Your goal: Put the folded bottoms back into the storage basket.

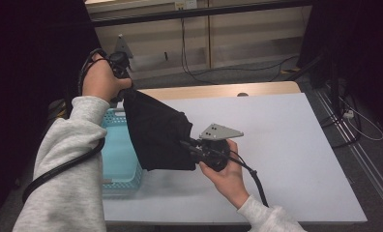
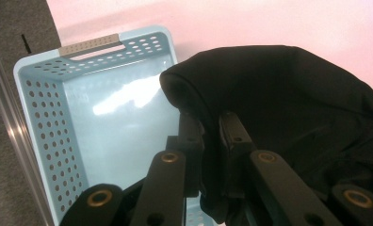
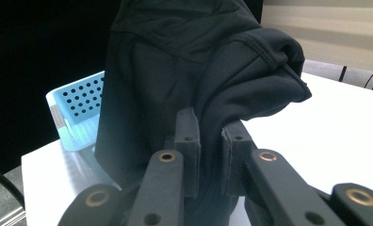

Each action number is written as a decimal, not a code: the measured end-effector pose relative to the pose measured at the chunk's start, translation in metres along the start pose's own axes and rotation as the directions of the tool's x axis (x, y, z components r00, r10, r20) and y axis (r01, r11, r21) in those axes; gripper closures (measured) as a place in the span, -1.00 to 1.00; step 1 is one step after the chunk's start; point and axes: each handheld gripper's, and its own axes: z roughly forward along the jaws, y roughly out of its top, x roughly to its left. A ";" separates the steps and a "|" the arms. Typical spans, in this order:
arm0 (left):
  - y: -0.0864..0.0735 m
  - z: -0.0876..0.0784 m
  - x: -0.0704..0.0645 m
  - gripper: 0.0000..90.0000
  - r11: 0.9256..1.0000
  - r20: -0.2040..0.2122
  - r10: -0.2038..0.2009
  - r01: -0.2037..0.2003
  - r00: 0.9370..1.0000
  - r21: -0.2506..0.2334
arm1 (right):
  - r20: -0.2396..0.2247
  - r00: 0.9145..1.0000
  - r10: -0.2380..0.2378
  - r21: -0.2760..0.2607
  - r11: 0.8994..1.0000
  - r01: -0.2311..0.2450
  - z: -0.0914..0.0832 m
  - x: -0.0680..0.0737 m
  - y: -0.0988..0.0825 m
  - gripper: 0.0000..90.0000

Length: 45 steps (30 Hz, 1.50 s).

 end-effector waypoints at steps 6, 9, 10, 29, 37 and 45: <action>0.001 -0.003 0.003 0.81 1.000 -0.002 -0.008 0.008 1.000 -0.002 | -0.007 1.000 -0.002 -0.004 1.000 0.002 0.002 0.001 0.003 0.79; 0.001 -0.006 0.006 0.82 1.000 -0.004 -0.012 0.012 1.000 -0.002 | -0.012 1.000 -0.004 -0.008 1.000 0.004 0.003 0.003 0.005 0.79; 0.001 -0.007 0.006 0.82 1.000 -0.006 -0.015 0.015 1.000 -0.005 | -0.014 1.000 -0.004 -0.007 1.000 0.004 0.003 0.003 0.006 0.79; -0.005 -0.021 0.023 0.81 0.999 -0.021 -0.041 0.041 0.999 -0.025 | -0.042 0.999 -0.008 -0.016 1.000 0.007 0.019 0.017 0.015 0.79; -0.008 -0.025 0.029 0.81 0.998 -0.031 -0.050 0.049 0.998 -0.030 | -0.049 0.999 -0.007 -0.023 1.000 0.006 0.025 0.021 0.018 0.79; -0.010 -0.029 0.036 0.81 0.997 -0.033 -0.063 0.061 0.998 -0.042 | -0.060 0.998 -0.011 -0.020 1.000 0.010 0.032 0.025 0.020 0.79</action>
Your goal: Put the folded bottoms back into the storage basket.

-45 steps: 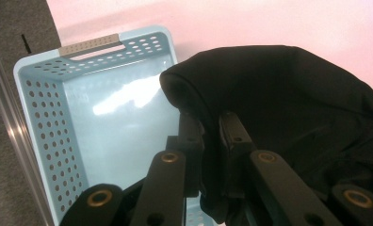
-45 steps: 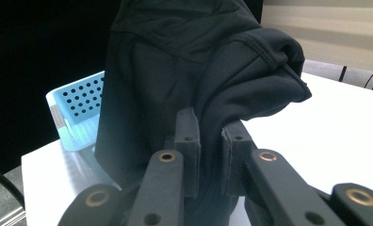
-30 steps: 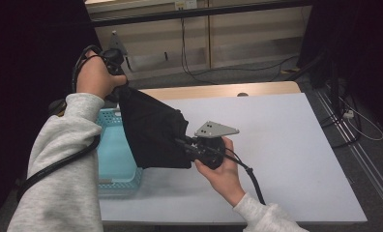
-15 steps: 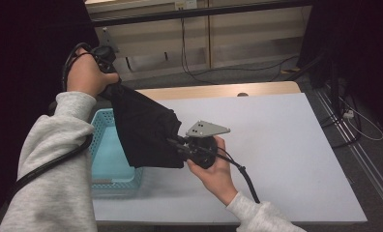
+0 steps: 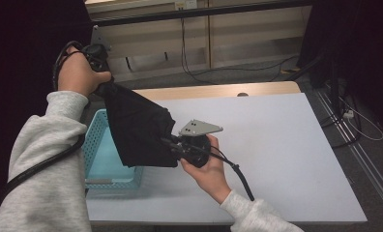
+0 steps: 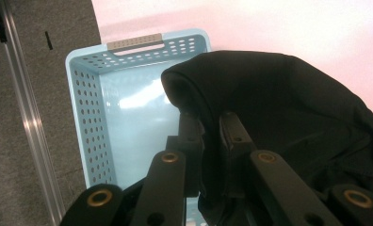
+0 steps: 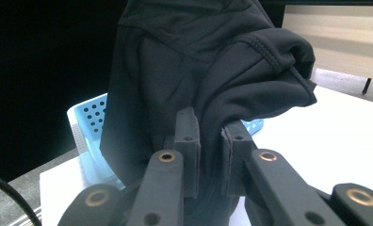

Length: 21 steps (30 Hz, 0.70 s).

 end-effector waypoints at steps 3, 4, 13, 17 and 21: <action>0.000 0.000 0.002 0.81 1.000 -0.002 -0.003 0.003 1.000 -0.005 | -0.007 1.000 0.000 0.001 1.000 0.000 0.004 0.002 0.000 0.79; 0.000 0.000 0.003 0.81 1.000 -0.002 -0.001 0.001 1.000 -0.004 | -0.008 1.000 0.000 0.003 1.000 0.000 0.005 0.002 0.000 0.79; -0.003 -0.002 0.014 0.81 1.000 -0.003 -0.017 0.017 1.000 -0.008 | -0.025 1.000 -0.002 0.004 1.000 0.002 0.013 0.007 0.003 0.79; -0.004 -0.002 0.018 0.81 1.000 -0.008 -0.021 0.021 1.000 -0.013 | -0.034 0.999 -0.007 0.006 1.000 0.007 0.017 0.010 0.005 0.79; -0.006 0.000 0.024 0.82 1.000 -0.012 -0.025 0.025 1.000 -0.012 | -0.042 0.999 -0.013 0.011 1.000 0.014 0.022 0.014 0.005 0.79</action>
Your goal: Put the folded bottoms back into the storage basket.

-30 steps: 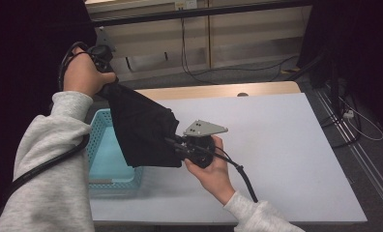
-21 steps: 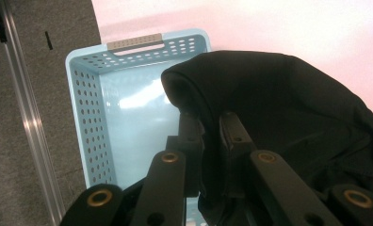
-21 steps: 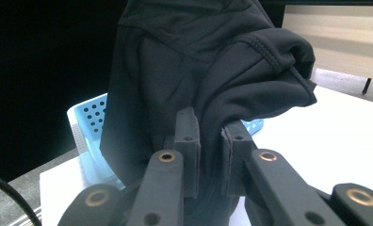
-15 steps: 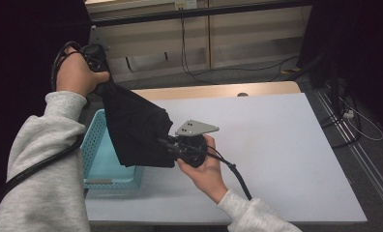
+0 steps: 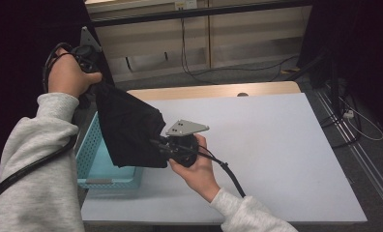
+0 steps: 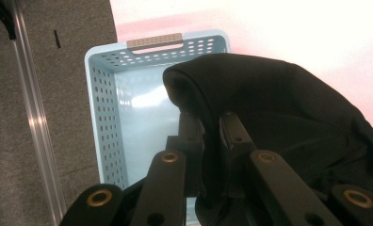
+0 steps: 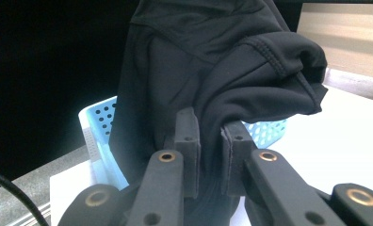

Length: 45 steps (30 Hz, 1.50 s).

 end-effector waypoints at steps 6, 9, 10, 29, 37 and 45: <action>-0.003 0.002 0.009 0.82 1.000 0.000 -0.012 0.012 1.000 -0.004 | -0.011 1.000 0.001 0.006 1.000 -0.001 0.007 0.004 0.000 0.79; -0.004 0.003 0.013 0.81 1.000 -0.001 -0.011 0.011 1.000 -0.004 | -0.019 1.000 0.001 0.007 1.000 -0.001 0.011 0.005 0.000 0.79; -0.004 0.003 0.014 0.81 1.000 0.001 -0.013 0.013 1.000 -0.001 | -0.018 1.000 0.001 0.007 1.000 -0.001 0.012 0.006 0.000 0.79; -0.004 0.016 0.028 0.81 1.000 -0.002 -0.030 0.030 1.000 -0.006 | -0.041 0.999 -0.002 0.031 1.000 0.004 0.030 0.010 -0.003 0.79; -0.005 0.019 0.031 0.81 0.999 -0.001 -0.033 0.033 0.999 -0.008 | -0.045 0.999 -0.003 0.045 0.999 0.005 0.036 0.012 -0.005 0.79; -0.007 0.021 0.037 0.81 0.999 0.003 -0.031 0.031 1.000 -0.011 | -0.051 0.999 -0.001 0.043 0.999 0.004 0.040 0.014 -0.005 0.78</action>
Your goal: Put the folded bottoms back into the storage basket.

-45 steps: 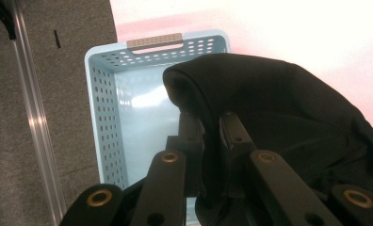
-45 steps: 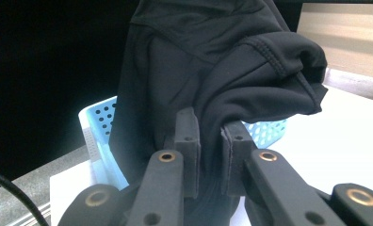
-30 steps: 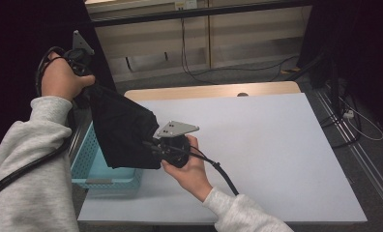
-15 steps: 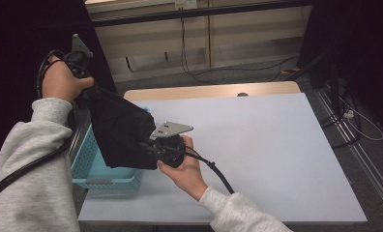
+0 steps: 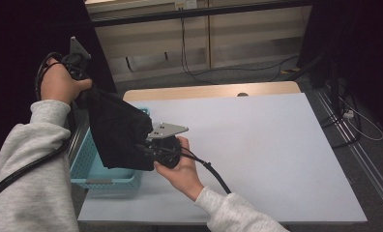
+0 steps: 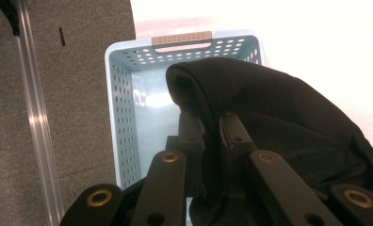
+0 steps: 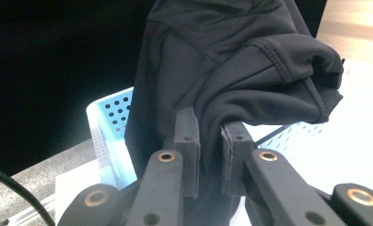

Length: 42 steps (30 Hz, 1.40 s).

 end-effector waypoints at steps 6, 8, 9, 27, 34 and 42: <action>-0.002 0.000 0.004 0.81 1.000 0.002 -0.005 0.005 1.000 -0.005 | -0.003 1.000 -0.002 0.003 1.000 0.002 0.005 0.001 -0.002 0.78; -0.002 0.001 0.006 0.81 1.000 0.000 -0.008 0.008 1.000 -0.012 | -0.005 1.000 -0.003 0.005 1.000 0.003 0.007 0.002 -0.003 0.78; -0.002 0.001 0.007 0.81 1.000 -0.001 -0.007 0.007 1.000 -0.010 | -0.007 1.000 -0.004 0.004 1.000 0.005 0.008 0.003 -0.003 0.78; -0.008 0.006 0.032 0.81 0.999 -0.011 -0.038 0.038 0.999 -0.011 | -0.044 0.999 0.009 0.013 1.000 -0.008 0.033 0.010 -0.005 0.78; -0.007 0.013 0.048 0.81 0.998 -0.017 -0.061 0.061 0.998 -0.020 | -0.054 0.998 0.021 0.012 1.000 -0.020 0.047 0.014 -0.003 0.78; -0.017 0.030 0.058 0.02 0.997 -0.039 -0.039 0.036 0.999 -0.075 | 0.004 0.999 -0.049 0.070 0.996 0.048 0.050 0.012 -0.006 0.01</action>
